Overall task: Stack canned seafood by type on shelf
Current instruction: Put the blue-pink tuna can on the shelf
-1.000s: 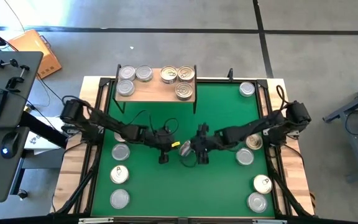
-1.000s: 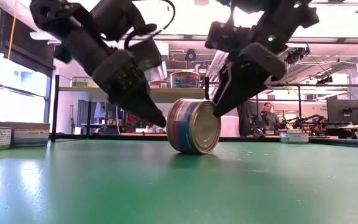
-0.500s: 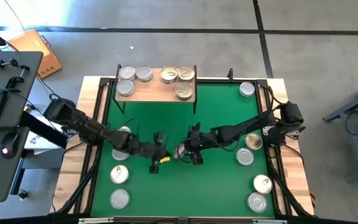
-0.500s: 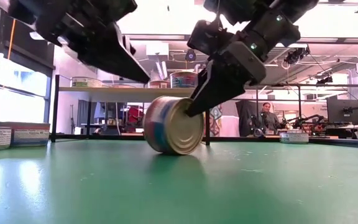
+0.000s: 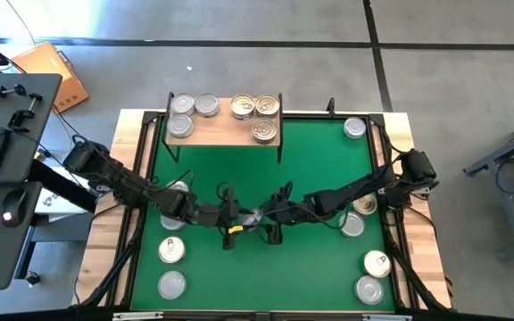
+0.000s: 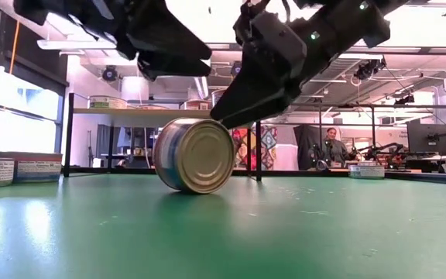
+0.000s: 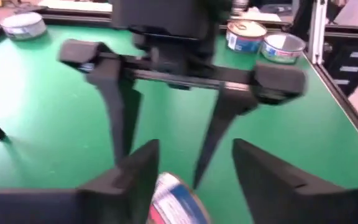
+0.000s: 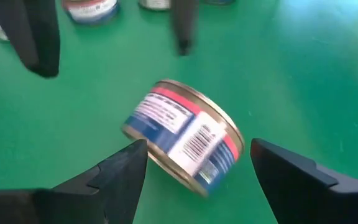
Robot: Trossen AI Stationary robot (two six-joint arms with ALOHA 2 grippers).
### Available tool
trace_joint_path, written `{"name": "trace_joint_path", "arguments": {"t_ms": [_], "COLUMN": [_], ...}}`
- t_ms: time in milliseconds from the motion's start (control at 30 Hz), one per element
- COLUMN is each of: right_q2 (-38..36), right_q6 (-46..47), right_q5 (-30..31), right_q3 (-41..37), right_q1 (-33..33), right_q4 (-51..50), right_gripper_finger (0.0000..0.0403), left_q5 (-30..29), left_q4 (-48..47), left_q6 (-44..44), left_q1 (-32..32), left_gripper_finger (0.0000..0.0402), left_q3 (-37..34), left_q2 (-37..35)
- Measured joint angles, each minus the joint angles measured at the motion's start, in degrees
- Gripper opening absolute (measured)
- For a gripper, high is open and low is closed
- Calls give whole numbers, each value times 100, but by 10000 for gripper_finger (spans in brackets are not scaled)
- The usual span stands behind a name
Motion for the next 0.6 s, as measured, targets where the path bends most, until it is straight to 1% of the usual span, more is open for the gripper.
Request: {"name": "trace_joint_path", "arguments": {"t_ms": [100, 167, 267, 333, 400, 500, 600], "right_q2": [-19, -19, -21, -21, -21, -21, -21], "right_q6": [386, 585, 914, 1090, 1207, 1285, 1268], "right_q5": [280, 447, 670, 863, 1096, 1491, 1938], "right_q3": [0, 0, 2, -2, -2, -2, -2], "right_q1": [236, 447, 784, 1018, 1246, 1496, 1617], "right_q4": [5, -21, -122, -217, -232, -281, -291], "right_gripper_finger": [280, 280, 280, 280, 280, 279, 280], "left_q5": [-91, -390, -1087, -1415, -1529, -1547, -1624], "left_q4": [-215, -547, -1356, -1799, -2033, -2103, -2165], "left_q6": [323, 425, 441, 495, 731, 1103, 714], "left_q1": [-15, -114, -316, -454, -600, -820, -1049], "left_gripper_finger": [248, 262, 268, 268, 268, 268, 268], "left_q3": [2, 87, 345, 483, 560, 567, 568], "left_q2": [-72, -121, -151, -151, -142, -138, -138]}}
